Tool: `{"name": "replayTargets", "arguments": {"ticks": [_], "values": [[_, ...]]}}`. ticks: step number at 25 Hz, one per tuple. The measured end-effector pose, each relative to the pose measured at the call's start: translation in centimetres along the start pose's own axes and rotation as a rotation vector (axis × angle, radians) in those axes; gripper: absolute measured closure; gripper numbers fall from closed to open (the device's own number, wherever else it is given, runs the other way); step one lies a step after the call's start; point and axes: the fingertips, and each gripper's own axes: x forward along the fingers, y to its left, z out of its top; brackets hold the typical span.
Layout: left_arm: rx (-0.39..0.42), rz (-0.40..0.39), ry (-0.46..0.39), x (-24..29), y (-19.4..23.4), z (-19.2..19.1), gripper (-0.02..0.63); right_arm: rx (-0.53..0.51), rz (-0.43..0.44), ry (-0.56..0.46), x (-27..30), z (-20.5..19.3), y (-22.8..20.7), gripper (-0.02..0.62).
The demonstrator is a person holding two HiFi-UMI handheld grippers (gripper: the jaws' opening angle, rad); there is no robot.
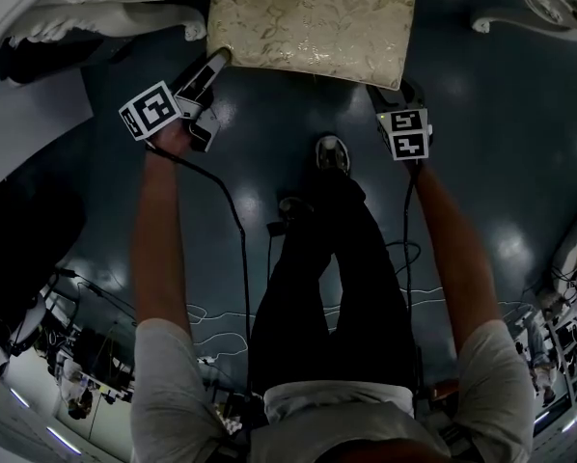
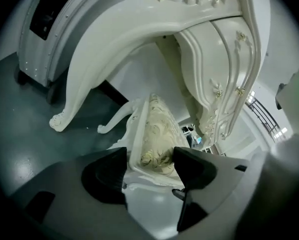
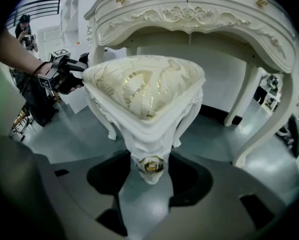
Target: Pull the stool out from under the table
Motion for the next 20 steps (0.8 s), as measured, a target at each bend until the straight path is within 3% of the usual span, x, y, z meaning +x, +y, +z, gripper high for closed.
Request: {"name": "replayTargets", "arguments": {"ticks": [3,11,20], "values": [[0.025,0.018,-0.039,-0.3,-0.5,0.2,0.319,0.005,-0.001,0.013,-0.1,0.2,-0.2,0.347],[-0.005,0.034,-0.021,-1.3,-1.4,-2.0,0.333,-0.025,0.006,0.051,-0.5,0.0,-1.3,0.347],[-0.031,0.054,-0.021,-2.4,-2.1,-8.4,0.334,-0.036,0.022,0.086,-2.9,-5.3,-1.1,0.347]]}}
